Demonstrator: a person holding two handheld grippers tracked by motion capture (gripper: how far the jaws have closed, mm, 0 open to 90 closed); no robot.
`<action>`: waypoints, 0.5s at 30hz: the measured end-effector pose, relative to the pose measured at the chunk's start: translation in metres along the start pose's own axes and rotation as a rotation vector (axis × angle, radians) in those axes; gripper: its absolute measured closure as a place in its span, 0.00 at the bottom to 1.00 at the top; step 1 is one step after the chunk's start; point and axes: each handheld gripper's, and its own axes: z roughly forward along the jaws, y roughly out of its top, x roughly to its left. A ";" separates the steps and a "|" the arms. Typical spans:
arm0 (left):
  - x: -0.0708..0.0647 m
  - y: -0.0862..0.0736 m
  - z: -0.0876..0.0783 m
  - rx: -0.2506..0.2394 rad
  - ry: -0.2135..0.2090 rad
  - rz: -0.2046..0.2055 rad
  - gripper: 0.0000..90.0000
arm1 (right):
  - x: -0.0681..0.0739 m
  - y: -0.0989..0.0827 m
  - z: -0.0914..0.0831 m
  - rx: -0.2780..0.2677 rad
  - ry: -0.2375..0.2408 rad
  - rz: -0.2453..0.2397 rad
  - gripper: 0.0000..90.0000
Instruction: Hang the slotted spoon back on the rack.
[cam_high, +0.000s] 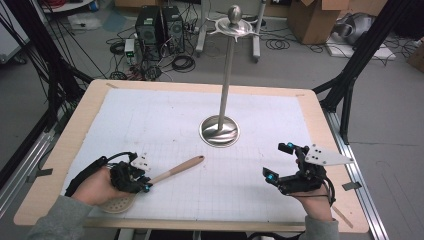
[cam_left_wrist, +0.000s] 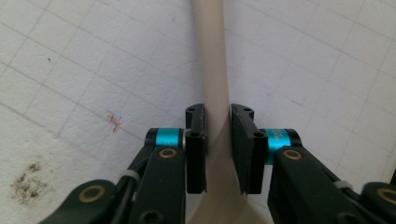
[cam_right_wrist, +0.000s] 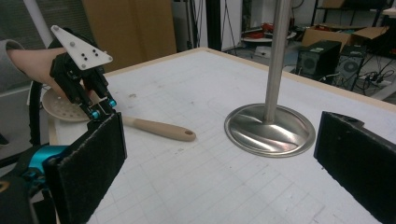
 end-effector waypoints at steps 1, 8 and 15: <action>-0.002 0.000 0.000 0.002 0.011 0.005 0.85 | 0.000 0.000 0.000 0.000 0.000 0.000 0.01; -0.012 -0.001 -0.001 -0.008 0.071 0.058 0.87 | 0.000 0.000 0.001 0.000 -0.002 0.003 0.01; -0.008 -0.002 -0.002 -0.019 0.051 0.033 0.87 | -0.001 0.001 0.000 -0.006 -0.001 0.002 0.01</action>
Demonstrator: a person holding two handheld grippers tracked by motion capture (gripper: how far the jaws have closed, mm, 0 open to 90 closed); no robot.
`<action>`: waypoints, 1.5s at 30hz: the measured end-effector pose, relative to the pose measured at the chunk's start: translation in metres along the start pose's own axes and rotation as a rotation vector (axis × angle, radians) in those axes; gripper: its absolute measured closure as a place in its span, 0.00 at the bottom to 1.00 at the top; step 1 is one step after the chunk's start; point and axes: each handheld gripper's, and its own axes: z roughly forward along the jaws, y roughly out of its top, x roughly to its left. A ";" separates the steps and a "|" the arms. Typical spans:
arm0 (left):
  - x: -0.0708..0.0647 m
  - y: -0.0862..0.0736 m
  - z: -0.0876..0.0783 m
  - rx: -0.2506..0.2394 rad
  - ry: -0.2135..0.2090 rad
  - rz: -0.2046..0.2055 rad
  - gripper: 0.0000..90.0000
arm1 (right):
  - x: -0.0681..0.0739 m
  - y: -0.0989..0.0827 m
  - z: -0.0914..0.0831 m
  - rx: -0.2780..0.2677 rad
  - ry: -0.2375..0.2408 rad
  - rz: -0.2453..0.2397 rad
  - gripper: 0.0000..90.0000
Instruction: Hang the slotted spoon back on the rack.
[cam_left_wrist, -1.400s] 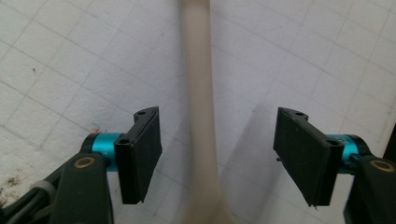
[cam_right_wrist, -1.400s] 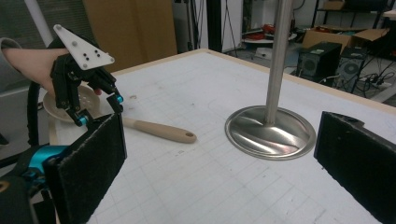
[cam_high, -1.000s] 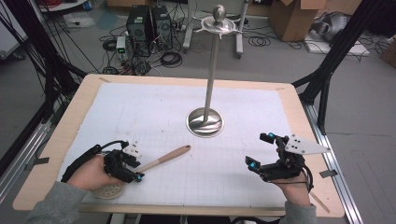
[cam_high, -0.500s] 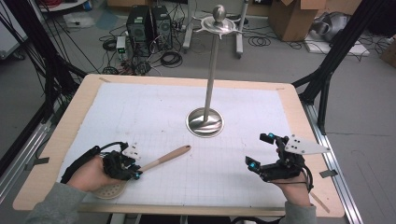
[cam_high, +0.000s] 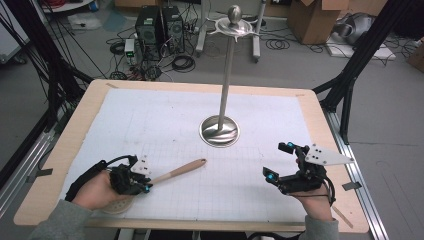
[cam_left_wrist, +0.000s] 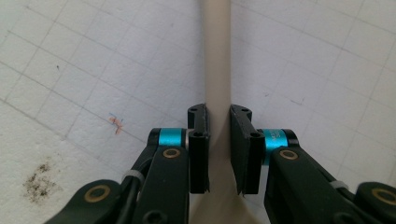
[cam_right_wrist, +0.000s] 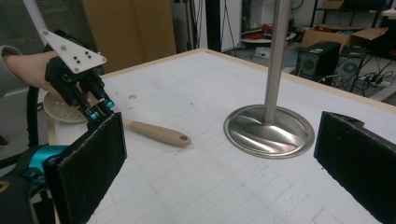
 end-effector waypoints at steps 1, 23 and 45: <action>0.000 -0.001 0.000 -0.007 0.000 -0.009 0.87 | 0.000 0.000 0.000 0.000 0.001 0.002 0.01; 0.021 0.011 -0.043 -0.233 -0.007 -0.120 0.87 | -0.001 0.001 0.000 -0.009 0.001 0.000 0.01; 0.043 0.046 -0.078 -0.364 -0.007 -0.146 0.87 | -0.004 -0.001 -0.005 -0.020 0.004 0.018 0.01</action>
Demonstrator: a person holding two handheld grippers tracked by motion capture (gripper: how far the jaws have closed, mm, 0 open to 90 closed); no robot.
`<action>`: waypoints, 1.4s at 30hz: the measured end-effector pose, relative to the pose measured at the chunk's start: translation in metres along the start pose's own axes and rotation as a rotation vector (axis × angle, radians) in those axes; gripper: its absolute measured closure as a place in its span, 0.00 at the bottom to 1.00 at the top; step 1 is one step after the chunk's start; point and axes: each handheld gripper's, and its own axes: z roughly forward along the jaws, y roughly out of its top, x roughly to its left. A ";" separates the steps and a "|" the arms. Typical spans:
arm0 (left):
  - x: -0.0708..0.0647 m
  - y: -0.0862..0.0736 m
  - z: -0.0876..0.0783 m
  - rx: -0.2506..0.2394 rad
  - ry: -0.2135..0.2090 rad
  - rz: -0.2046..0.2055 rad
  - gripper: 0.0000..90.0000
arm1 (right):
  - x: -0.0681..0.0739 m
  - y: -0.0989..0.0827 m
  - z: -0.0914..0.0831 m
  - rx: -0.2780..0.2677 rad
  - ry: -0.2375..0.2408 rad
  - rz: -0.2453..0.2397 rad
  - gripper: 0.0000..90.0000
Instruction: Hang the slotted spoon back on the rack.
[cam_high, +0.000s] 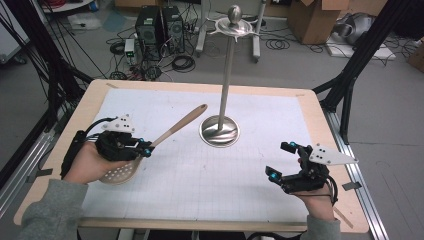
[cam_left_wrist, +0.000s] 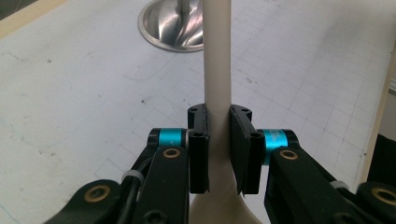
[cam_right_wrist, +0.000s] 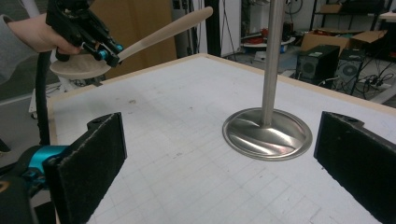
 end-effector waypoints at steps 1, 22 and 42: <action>0.000 0.002 -0.001 -0.006 0.001 0.004 0.87 | 0.000 0.000 0.000 -0.001 0.001 0.000 0.01; 0.010 0.029 -0.024 -0.102 0.040 -0.041 0.87 | 0.001 -0.001 0.002 0.003 0.008 -0.005 0.01; 0.010 0.070 -0.035 -0.192 -0.004 -0.015 0.87 | 0.001 -0.001 0.001 -0.010 0.019 0.002 0.01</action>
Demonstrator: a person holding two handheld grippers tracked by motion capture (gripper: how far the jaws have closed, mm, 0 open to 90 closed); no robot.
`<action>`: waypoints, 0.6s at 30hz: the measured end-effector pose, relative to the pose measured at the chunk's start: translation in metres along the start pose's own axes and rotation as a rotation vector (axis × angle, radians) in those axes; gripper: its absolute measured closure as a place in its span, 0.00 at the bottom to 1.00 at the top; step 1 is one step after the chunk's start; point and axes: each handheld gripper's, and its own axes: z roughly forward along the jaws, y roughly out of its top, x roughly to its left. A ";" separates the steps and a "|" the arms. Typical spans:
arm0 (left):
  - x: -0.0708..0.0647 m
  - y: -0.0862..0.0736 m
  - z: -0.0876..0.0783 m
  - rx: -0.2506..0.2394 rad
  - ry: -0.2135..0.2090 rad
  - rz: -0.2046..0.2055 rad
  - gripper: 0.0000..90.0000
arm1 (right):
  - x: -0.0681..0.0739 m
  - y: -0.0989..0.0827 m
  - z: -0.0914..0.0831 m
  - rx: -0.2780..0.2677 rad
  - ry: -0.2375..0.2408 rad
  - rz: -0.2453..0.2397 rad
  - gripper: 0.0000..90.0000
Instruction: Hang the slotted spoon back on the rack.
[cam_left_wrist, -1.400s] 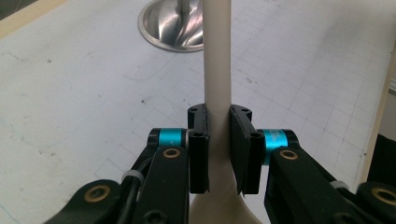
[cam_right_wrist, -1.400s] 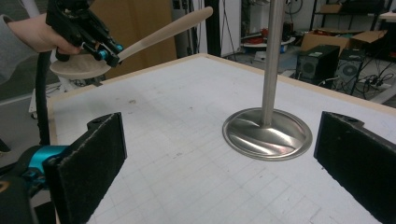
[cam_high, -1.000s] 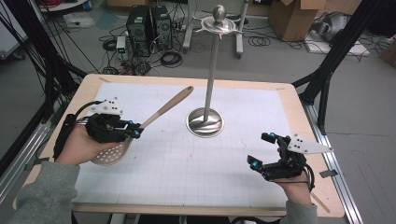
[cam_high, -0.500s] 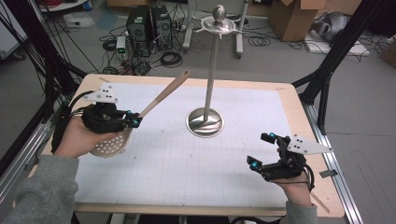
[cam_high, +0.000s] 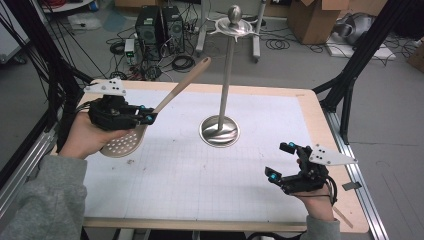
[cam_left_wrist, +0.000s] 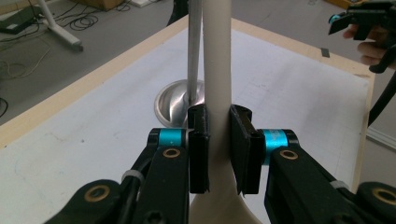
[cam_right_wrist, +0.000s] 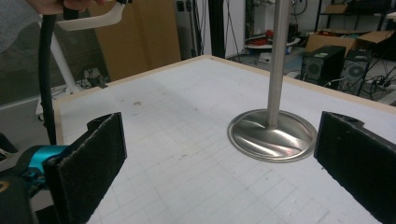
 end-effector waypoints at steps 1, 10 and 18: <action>0.000 0.001 0.000 0.002 0.002 0.003 0.87 | 0.001 0.000 0.000 0.006 0.004 0.003 0.01; 0.001 0.017 -0.012 0.005 0.024 0.032 0.87 | 0.000 -0.001 -0.002 0.004 0.007 0.005 0.01; 0.004 0.028 -0.029 -0.043 0.033 0.035 0.87 | -0.004 -0.002 -0.007 -0.008 -0.003 0.016 0.01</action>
